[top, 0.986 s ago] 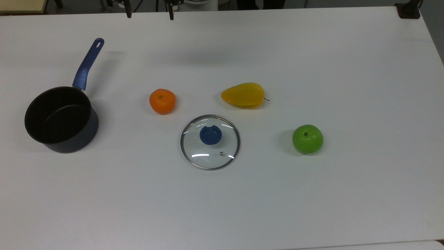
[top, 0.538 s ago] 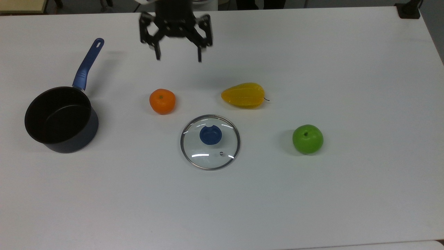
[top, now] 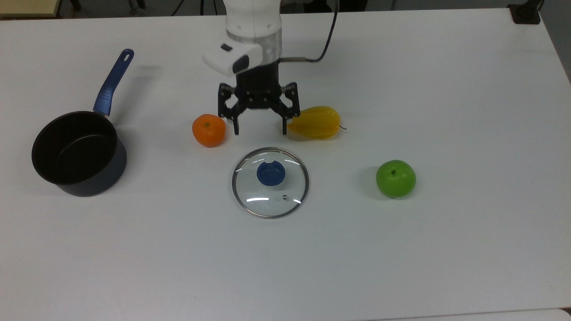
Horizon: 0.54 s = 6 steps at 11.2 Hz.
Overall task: Close lid
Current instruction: 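Lower the gripper around the blue knob and close on it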
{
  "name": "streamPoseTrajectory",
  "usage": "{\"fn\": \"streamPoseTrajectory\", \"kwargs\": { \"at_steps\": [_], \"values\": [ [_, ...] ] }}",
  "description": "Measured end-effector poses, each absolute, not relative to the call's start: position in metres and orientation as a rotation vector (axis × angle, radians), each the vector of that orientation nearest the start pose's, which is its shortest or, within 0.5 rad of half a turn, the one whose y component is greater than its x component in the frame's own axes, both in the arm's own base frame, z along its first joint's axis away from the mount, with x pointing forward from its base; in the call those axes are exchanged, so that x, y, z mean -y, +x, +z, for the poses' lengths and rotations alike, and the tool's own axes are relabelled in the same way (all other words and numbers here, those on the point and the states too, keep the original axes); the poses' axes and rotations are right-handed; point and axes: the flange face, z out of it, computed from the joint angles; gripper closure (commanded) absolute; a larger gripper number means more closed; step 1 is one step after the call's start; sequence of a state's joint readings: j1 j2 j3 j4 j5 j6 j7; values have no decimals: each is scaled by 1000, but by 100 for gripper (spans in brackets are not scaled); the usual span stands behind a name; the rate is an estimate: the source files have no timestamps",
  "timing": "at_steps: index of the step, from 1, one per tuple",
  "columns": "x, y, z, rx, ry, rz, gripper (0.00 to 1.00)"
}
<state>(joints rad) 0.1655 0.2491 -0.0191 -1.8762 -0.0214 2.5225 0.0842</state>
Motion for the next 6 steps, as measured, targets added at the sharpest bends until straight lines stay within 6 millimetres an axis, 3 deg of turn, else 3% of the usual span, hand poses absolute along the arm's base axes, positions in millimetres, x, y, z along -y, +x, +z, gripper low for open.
{"fn": "streamPoseTrajectory", "kwargs": {
  "at_steps": [4,6],
  "values": [
    [-109,659,360,148,-3032,-671,0],
    [-109,659,350,152,-3040,-652,0]
  ]
}}
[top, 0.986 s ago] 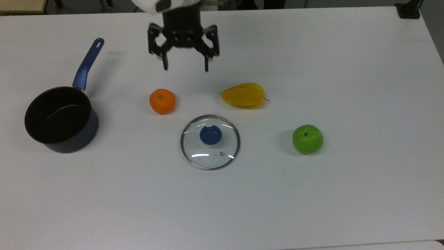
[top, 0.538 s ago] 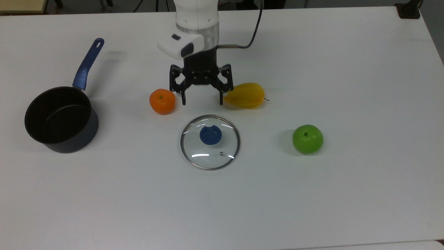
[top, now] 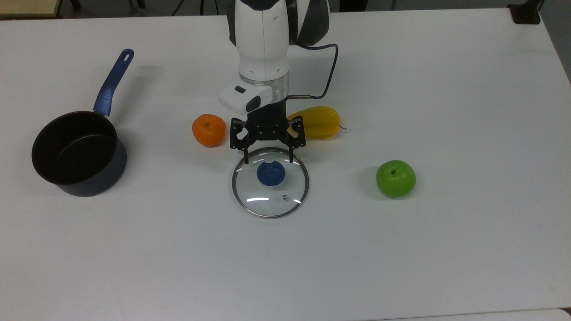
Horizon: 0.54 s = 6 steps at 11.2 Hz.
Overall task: Close lid
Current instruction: 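Lower the gripper around the blue knob and close on it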
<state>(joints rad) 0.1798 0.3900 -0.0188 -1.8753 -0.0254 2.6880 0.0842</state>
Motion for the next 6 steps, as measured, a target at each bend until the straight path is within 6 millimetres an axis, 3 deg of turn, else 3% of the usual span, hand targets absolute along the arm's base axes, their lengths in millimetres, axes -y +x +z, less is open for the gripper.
{"fn": "streamPoseTrajectory", "kwargs": {
  "at_steps": [2,3,6],
  "values": [
    [-110,662,343,153,-3029,-686,0],
    [-110,663,336,152,-3026,-695,5],
    [-110,666,327,143,-3024,-698,29]
  ]
}}
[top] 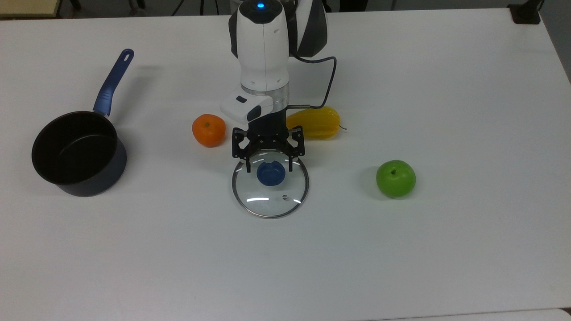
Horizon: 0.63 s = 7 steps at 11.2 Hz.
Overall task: Close lid
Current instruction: 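Lower the gripper around the blue knob and close on it, then lift the glass lid by its knob and carry it toward the saucepan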
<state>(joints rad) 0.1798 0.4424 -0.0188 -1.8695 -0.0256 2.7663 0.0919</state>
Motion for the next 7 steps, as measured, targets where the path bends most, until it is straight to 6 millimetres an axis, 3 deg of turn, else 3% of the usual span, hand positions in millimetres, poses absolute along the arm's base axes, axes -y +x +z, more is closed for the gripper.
{"fn": "streamPoseTrajectory", "kwargs": {
  "at_steps": [4,6,7],
  "values": [
    [-111,669,334,126,-3016,-719,39],
    [-111,670,334,124,-3015,-719,54],
    [-111,670,334,124,-3015,-719,55]
  ]
}}
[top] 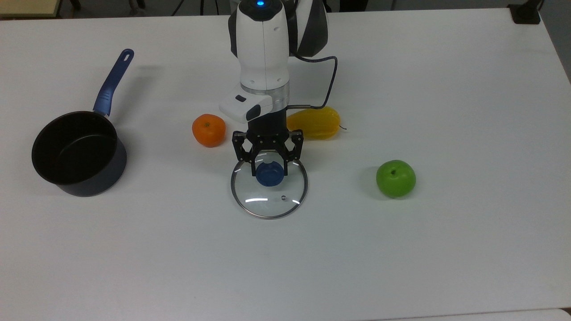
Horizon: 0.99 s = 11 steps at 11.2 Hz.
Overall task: Close lid
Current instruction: 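Lift the glass lid by its knob and carry it toward the saucepan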
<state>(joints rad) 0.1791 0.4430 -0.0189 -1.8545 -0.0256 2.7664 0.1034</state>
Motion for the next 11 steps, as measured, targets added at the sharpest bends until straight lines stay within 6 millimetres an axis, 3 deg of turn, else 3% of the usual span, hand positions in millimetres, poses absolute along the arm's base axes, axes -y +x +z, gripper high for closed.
{"fn": "streamPoseTrajectory", "kwargs": {
  "at_steps": [3,6,9,11],
  "values": [
    [-106,672,339,113,-3014,-733,55],
    [-82,677,368,22,-3005,-788,55],
    [-25,678,406,-85,-3036,-813,55],
    [24,677,429,-160,-3065,-857,55]
  ]
}}
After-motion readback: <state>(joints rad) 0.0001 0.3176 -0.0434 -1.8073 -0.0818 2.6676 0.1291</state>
